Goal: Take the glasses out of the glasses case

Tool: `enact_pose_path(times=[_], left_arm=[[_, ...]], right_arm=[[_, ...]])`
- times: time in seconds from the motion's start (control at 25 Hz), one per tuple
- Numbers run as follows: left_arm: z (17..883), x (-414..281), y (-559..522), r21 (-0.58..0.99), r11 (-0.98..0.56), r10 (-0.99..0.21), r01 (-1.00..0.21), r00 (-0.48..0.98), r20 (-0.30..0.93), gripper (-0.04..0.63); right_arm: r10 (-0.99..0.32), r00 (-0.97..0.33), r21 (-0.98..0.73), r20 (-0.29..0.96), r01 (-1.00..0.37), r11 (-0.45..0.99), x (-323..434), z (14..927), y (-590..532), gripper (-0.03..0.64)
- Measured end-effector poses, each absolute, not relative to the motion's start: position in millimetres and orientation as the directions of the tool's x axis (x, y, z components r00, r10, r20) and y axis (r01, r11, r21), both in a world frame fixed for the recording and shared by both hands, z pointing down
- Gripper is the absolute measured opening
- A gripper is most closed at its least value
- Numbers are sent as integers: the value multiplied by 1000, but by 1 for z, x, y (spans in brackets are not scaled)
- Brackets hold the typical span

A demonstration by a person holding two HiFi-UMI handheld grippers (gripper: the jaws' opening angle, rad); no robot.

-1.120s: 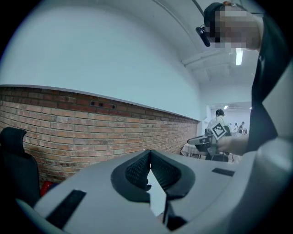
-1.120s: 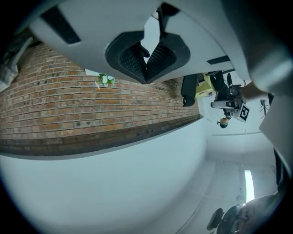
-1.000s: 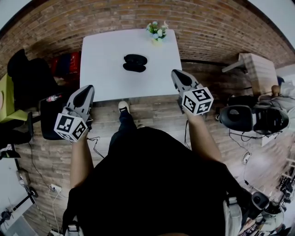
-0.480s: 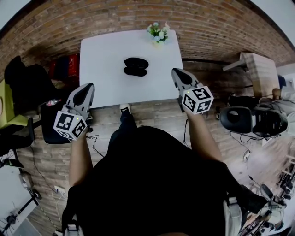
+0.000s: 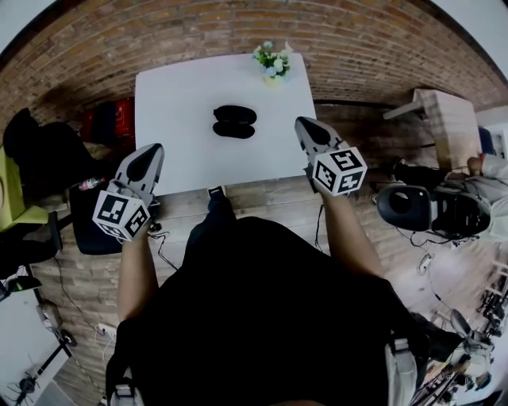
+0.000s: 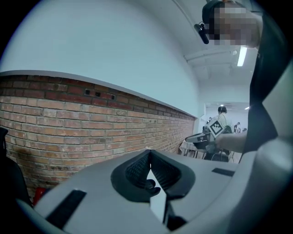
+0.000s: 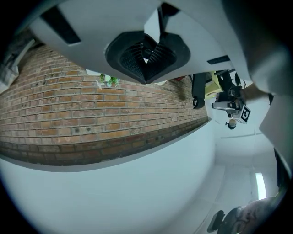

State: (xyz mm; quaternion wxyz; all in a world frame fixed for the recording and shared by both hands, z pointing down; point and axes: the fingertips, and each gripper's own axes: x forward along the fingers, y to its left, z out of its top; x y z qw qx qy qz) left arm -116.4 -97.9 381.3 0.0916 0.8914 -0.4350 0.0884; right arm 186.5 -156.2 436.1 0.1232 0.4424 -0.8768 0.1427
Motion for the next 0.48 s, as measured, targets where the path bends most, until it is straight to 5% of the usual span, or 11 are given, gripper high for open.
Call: enact_pose_path(times=[0.48], left_arm=[[393, -128, -144, 91, -618, -739, -781, 617, 272, 11]], right_arm=[[-733, -574, -172, 365, -815, 553, 169, 456, -197, 15]])
